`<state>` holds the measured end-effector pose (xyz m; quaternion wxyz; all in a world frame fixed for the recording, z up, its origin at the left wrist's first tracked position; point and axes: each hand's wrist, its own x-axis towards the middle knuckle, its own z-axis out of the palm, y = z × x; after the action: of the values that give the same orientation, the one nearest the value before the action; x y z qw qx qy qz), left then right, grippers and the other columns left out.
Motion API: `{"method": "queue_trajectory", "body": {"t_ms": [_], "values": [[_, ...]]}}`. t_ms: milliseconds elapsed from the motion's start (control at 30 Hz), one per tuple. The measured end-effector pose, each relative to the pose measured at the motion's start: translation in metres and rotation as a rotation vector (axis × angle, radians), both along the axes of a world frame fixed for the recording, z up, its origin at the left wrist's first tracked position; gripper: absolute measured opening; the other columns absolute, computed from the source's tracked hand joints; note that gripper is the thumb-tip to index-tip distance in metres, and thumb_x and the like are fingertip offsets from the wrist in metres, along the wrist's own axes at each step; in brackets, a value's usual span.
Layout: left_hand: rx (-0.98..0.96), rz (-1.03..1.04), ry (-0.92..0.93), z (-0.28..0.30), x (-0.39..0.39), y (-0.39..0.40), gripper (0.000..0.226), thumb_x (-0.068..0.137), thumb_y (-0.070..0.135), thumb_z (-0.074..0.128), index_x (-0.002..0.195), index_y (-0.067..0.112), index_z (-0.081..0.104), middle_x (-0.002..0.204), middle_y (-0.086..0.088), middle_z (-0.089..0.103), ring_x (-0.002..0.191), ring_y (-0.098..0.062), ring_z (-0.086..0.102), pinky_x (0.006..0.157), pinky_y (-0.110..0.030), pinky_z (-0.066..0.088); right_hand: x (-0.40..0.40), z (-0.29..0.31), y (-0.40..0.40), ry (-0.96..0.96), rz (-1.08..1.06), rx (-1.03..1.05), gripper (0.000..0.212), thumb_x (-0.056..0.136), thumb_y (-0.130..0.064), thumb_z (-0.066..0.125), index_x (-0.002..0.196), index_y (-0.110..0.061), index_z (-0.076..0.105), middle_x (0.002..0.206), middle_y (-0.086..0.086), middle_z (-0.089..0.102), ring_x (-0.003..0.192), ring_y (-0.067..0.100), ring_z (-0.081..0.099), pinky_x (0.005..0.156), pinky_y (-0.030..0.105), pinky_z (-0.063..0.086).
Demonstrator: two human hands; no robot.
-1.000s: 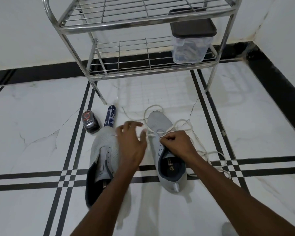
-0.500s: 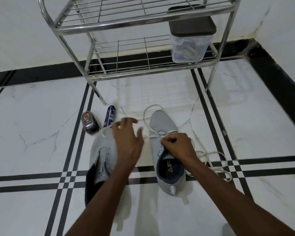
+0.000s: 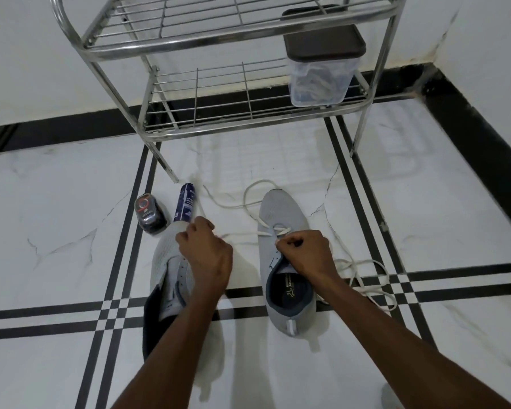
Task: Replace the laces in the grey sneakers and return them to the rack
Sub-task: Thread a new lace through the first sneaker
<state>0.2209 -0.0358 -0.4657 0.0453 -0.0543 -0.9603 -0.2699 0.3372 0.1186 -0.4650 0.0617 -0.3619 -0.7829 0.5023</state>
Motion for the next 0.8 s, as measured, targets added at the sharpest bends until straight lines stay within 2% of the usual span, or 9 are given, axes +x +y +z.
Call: {"method": "queue_trajectory", "body": {"t_ms": [100, 167, 267, 400, 467, 567, 667, 733, 800], "values": [[-0.013, -0.318, 0.036, -0.002, 0.014, 0.014, 0.031, 0.089, 0.023, 0.073, 0.117, 0.015, 0.062, 0.121, -0.004, 0.062, 0.115, -0.029, 0.045, 0.094, -0.041, 0.038, -0.002, 0.001, 0.001, -0.011, 0.003, -0.007, 0.009, 0.079, -0.028, 0.073, 0.075, -0.024, 0.081, 0.071, -0.015, 0.074, 0.074, 0.003, 0.069, 0.074, 0.029, 0.059], [0.062, -0.471, -0.024, -0.01, 0.018, 0.024, 0.02, 0.09, 0.032, 0.072, 0.105, 0.019, 0.067, 0.111, 0.002, 0.063, 0.108, -0.023, 0.047, 0.091, -0.037, 0.04, -0.002, 0.0, 0.002, -0.02, 0.018, 0.004, 0.012, 0.078, -0.029, 0.072, 0.071, -0.022, 0.079, 0.068, -0.012, 0.074, 0.071, 0.004, 0.069, 0.072, 0.031, 0.059], [0.108, -0.518, -0.107, -0.018, 0.016, 0.031, 0.015, 0.092, 0.027, 0.071, 0.083, 0.016, 0.066, 0.087, 0.001, 0.066, 0.087, -0.025, 0.059, 0.08, -0.043, 0.047, -0.001, 0.0, 0.002, -0.015, 0.015, 0.012, 0.011, 0.078, -0.027, 0.072, 0.072, -0.023, 0.08, 0.069, -0.013, 0.074, 0.072, 0.004, 0.069, 0.072, 0.03, 0.059], [0.231, -0.427, -0.175, -0.01, 0.019, 0.028, 0.017, 0.099, 0.032, 0.063, 0.087, 0.019, 0.061, 0.085, 0.007, 0.067, 0.074, -0.014, 0.061, 0.069, -0.035, 0.048, 0.0, 0.003, 0.0, -0.004, 0.003, 0.011, 0.009, 0.08, -0.028, 0.073, 0.078, -0.024, 0.081, 0.07, -0.015, 0.074, 0.072, 0.003, 0.069, 0.074, 0.027, 0.058], [0.16, -0.436, -0.08, -0.006, 0.017, 0.025, 0.009, 0.103, 0.031, 0.057, 0.103, 0.024, 0.063, 0.101, 0.007, 0.064, 0.083, -0.016, 0.062, 0.07, -0.036, 0.05, 0.0, 0.006, 0.0, 0.001, 0.015, 0.002, 0.009, 0.08, -0.025, 0.073, 0.077, -0.022, 0.081, 0.071, -0.013, 0.074, 0.071, 0.004, 0.069, 0.074, 0.028, 0.058], [-0.084, -0.572, -0.047, -0.004, 0.009, 0.029, 0.031, 0.102, 0.022, 0.056, 0.133, 0.028, 0.061, 0.13, 0.002, 0.051, 0.097, -0.023, 0.064, 0.072, -0.034, 0.048, -0.001, 0.007, 0.003, 0.0, 0.035, 0.012, 0.011, 0.08, -0.023, 0.073, 0.075, -0.017, 0.081, 0.07, -0.006, 0.075, 0.07, 0.008, 0.07, 0.074, 0.032, 0.06], [-0.182, -0.588, 0.012, -0.001, 0.006, 0.031, 0.017, 0.1, 0.025, 0.061, 0.115, 0.019, 0.066, 0.126, -0.001, 0.051, 0.103, -0.024, 0.058, 0.069, -0.036, 0.049, -0.004, 0.008, 0.007, -0.013, 0.076, 0.029, 0.011, 0.081, -0.024, 0.073, 0.073, -0.02, 0.081, 0.069, -0.006, 0.075, 0.07, 0.009, 0.07, 0.074, 0.032, 0.06], [-0.244, -0.605, 0.008, -0.004, 0.003, 0.029, 0.017, 0.1, 0.027, 0.06, 0.108, 0.014, 0.067, 0.124, -0.005, 0.051, 0.113, -0.028, 0.05, 0.086, -0.043, 0.049, -0.006, 0.008, 0.01, -0.042, 0.111, 0.041, 0.013, 0.08, -0.025, 0.072, 0.072, -0.019, 0.08, 0.068, -0.004, 0.074, 0.071, 0.012, 0.071, 0.074, 0.034, 0.061], [-0.231, -0.588, -0.115, -0.001, -0.001, 0.023, 0.025, 0.104, 0.035, 0.051, 0.111, 0.015, 0.066, 0.128, -0.003, 0.047, 0.125, -0.029, 0.037, 0.102, -0.044, 0.034, -0.008, 0.007, 0.013, -0.091, 0.127, 0.058, 0.013, 0.078, -0.025, 0.071, 0.072, -0.015, 0.079, 0.072, 0.002, 0.075, 0.075, 0.017, 0.072, 0.075, 0.038, 0.061]]}}
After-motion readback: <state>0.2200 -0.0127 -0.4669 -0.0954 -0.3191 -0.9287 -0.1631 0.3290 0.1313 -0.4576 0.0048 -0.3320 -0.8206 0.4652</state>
